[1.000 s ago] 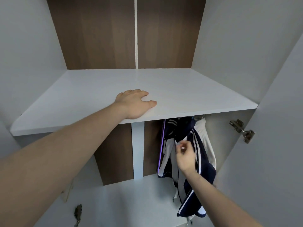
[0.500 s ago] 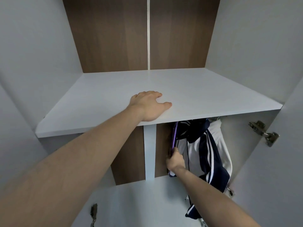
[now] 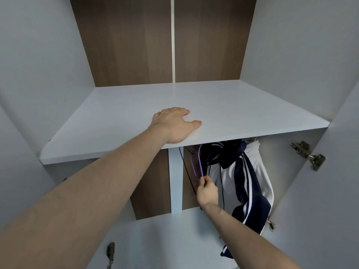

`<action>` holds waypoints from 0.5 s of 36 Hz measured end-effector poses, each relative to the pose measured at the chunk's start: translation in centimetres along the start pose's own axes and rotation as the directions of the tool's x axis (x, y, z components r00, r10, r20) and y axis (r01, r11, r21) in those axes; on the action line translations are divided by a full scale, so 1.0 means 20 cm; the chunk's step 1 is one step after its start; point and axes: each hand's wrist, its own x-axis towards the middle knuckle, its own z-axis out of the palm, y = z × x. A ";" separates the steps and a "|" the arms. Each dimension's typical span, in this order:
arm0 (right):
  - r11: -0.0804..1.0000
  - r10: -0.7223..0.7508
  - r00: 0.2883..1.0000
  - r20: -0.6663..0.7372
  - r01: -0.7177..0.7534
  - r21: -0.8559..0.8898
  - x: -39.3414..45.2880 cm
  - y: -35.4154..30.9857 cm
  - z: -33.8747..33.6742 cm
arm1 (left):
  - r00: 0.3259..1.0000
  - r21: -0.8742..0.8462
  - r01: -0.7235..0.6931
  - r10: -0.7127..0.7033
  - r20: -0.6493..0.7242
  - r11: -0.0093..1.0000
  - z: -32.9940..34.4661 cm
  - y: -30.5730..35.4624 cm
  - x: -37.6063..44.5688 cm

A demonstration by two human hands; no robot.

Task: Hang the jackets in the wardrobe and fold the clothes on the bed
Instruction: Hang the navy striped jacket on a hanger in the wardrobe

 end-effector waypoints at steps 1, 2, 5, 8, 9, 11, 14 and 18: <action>1.000 0.011 1.000 -0.014 -0.010 0.016 0.00 0.00 -0.01 | 1.000 -0.002 0.000 0.000 -0.001 1.000 0.00 0.00 0.00; 1.000 0.019 0.999 -0.026 -0.018 0.024 0.00 0.01 -0.02 | 1.000 -0.003 -0.001 0.001 -0.001 1.000 0.00 0.00 0.00; 1.000 -0.002 0.998 -0.066 0.004 0.029 -0.01 0.02 -0.05 | 1.000 0.000 -0.001 0.001 -0.002 1.000 0.00 0.00 0.00; 0.998 -0.031 0.990 -0.138 0.039 0.055 -0.01 0.02 -0.10 | 1.000 -0.001 0.001 -0.001 0.002 1.000 0.00 0.00 0.00; 0.997 -0.034 0.987 -0.158 0.045 0.070 -0.01 0.02 -0.11 | 1.000 -0.004 0.002 -0.002 0.004 1.000 0.00 0.00 0.00; 0.994 -0.030 0.983 -0.180 0.048 0.100 -0.01 0.01 -0.15 | 1.000 -0.008 0.006 -0.006 0.010 1.000 -0.01 0.00 -0.01; 0.989 -0.028 0.978 -0.205 0.058 0.139 -0.05 0.01 -0.22 | 1.000 -0.009 0.010 -0.010 0.014 1.000 -0.01 0.01 -0.01; 0.983 -0.033 0.972 -0.233 0.074 0.166 -0.13 0.04 -0.33 | 1.000 -0.013 0.017 -0.017 0.011 1.000 -0.02 0.01 -0.02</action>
